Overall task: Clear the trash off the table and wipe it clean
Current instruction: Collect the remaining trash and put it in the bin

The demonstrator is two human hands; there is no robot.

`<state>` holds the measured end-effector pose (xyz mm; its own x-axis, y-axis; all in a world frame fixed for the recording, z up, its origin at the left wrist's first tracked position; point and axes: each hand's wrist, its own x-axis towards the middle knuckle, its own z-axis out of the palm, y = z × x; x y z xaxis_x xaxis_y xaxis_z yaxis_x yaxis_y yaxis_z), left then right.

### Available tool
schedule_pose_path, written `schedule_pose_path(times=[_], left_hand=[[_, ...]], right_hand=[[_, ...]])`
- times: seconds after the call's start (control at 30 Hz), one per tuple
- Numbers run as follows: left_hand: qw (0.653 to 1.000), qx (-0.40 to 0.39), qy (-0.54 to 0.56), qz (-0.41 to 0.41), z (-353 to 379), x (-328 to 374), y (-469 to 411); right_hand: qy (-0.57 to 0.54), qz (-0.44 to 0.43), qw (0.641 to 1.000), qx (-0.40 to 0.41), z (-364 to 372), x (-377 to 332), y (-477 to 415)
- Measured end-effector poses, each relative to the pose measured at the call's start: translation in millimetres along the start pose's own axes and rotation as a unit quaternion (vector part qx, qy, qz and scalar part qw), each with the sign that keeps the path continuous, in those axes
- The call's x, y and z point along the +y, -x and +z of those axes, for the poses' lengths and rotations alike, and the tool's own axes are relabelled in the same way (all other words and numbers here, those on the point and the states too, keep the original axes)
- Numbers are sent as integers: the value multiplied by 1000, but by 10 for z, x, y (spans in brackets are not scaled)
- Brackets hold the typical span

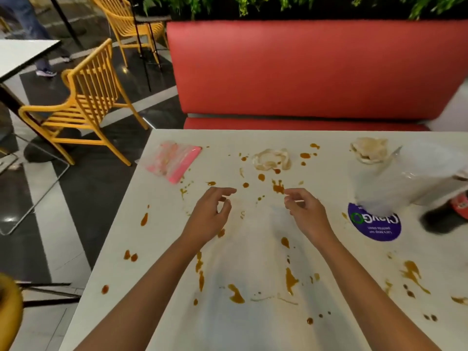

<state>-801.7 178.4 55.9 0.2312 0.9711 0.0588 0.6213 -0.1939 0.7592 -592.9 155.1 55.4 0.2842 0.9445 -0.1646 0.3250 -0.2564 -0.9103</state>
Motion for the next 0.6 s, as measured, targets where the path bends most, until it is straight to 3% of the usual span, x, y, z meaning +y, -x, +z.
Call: schedule_pose_path(times=[0.3, 0.47, 0.6], left_hand=[[995, 40, -71, -64, -153, -432, -703], [975, 95, -146, -139, -294, -739, -1102], [955, 82, -192, -213, -414, -1014, -1339]], right_hand=[[130, -69, 989, -30, 266, -139, -1025], [183, -99, 977, -36, 365, -144, -1426], [187, -101, 977, -27, 390, -111, -1597]])
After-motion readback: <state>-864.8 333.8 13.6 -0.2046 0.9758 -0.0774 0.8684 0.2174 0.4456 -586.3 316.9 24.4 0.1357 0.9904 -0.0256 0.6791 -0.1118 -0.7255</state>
